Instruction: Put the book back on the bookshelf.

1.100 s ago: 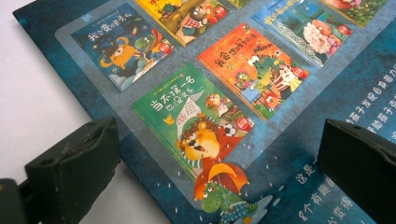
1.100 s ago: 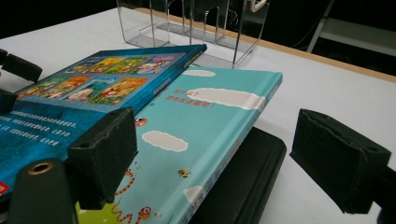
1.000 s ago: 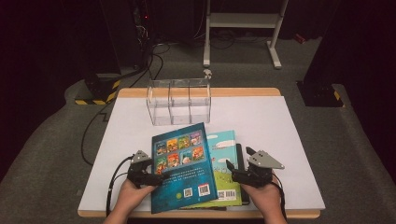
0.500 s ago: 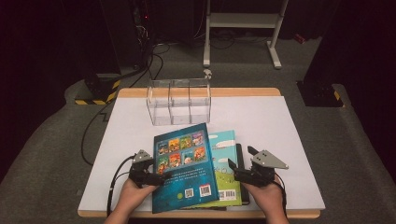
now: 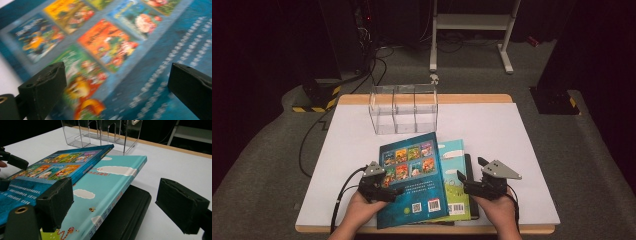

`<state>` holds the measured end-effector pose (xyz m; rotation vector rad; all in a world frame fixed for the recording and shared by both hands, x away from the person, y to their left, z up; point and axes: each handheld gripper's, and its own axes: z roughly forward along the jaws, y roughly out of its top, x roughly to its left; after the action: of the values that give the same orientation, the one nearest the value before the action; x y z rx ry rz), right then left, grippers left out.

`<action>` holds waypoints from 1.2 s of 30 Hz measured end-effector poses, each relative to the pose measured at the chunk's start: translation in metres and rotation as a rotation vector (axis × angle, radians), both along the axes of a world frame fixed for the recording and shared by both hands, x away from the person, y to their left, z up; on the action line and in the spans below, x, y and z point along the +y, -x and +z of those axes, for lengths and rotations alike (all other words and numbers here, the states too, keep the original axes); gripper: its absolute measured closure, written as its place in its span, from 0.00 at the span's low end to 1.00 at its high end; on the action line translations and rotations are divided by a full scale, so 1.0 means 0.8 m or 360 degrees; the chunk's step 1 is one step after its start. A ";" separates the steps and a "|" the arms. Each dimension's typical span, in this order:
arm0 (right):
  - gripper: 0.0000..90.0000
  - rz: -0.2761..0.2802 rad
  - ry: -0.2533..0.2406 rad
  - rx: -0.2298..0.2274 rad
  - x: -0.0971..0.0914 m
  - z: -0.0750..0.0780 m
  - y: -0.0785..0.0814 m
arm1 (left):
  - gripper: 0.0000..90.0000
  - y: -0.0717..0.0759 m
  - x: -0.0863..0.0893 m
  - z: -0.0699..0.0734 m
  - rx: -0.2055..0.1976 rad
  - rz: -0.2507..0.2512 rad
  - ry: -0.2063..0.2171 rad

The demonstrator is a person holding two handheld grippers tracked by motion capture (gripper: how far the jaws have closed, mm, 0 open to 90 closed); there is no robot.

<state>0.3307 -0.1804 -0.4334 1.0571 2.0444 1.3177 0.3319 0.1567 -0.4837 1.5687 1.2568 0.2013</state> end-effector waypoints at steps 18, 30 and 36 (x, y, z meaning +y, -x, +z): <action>0.15 0.0000 -0.0004 -0.0017 0.002 -0.001 0.002 | 0.00 -0.013 0.030 -0.013 0.0125 0.0216 0.0100; 0.16 0.0004 -0.0047 0.0056 0.003 -0.003 0.000 | 0.00 -0.010 0.013 -0.007 0.0088 0.0152 0.0069; 0.16 0.0028 -0.0033 0.0078 0.005 -0.005 0.000 | 0.00 -0.006 0.001 -0.004 0.0062 0.0130 0.0065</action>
<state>0.3305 -0.1762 -0.4372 1.0928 2.0842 1.3372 0.3366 0.1572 -0.4870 1.4941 1.3484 0.1970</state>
